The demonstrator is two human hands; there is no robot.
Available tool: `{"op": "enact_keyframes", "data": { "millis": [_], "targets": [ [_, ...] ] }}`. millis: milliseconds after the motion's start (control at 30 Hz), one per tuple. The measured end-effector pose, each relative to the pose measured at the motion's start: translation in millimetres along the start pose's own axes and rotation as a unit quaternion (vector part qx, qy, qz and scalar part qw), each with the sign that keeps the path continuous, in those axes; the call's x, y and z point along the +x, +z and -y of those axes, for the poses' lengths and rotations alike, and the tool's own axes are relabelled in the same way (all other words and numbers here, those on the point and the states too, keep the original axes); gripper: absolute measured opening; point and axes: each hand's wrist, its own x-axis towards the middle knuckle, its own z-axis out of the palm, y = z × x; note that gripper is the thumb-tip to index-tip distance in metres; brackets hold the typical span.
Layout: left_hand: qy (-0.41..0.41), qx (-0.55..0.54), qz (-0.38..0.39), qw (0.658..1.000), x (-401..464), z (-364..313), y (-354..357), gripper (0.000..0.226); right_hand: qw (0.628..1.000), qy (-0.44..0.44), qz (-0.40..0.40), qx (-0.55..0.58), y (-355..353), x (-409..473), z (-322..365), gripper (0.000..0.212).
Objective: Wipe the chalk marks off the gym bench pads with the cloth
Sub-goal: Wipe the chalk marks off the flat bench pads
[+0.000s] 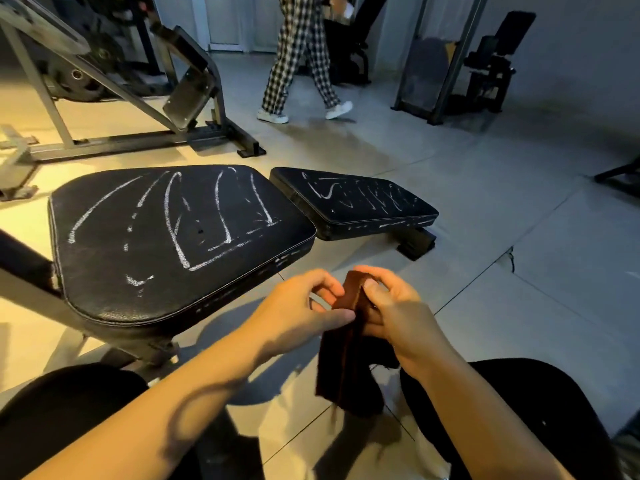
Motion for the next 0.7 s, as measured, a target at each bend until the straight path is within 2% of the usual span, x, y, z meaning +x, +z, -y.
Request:
{"op": "enact_keyframes", "data": {
  "millis": [167, 333, 400, 500, 700],
  "targets": [
    [0.042, 0.090, -0.024, 0.995, -10, 2, -2, 0.039, 0.998, -0.057, -0.006, 0.007, 15, -4, 1, 0.022],
    [0.107, 0.177, -0.162, 0.965, -17, 14, 0, 0.049, 0.995, -0.092, 0.007, 0.049, 36, -4, 0, 0.014],
    [0.151, 0.205, -0.197, 0.947, -19, 18, -5, 0.044, 0.990, -0.092, 0.029, 0.100, 40, -4, 3, 0.015],
    [0.190, 0.217, -0.211, 0.934, -23, 22, -11, 0.034, 0.977, -0.074, 0.044, 0.194, 36, -4, 7, 0.018],
    [0.169, 0.169, -0.170, 0.956, -23, 31, 1, 0.007, 0.971, -0.076, 0.011, 0.225, 19, -7, 9, 0.022]
  ]
}}
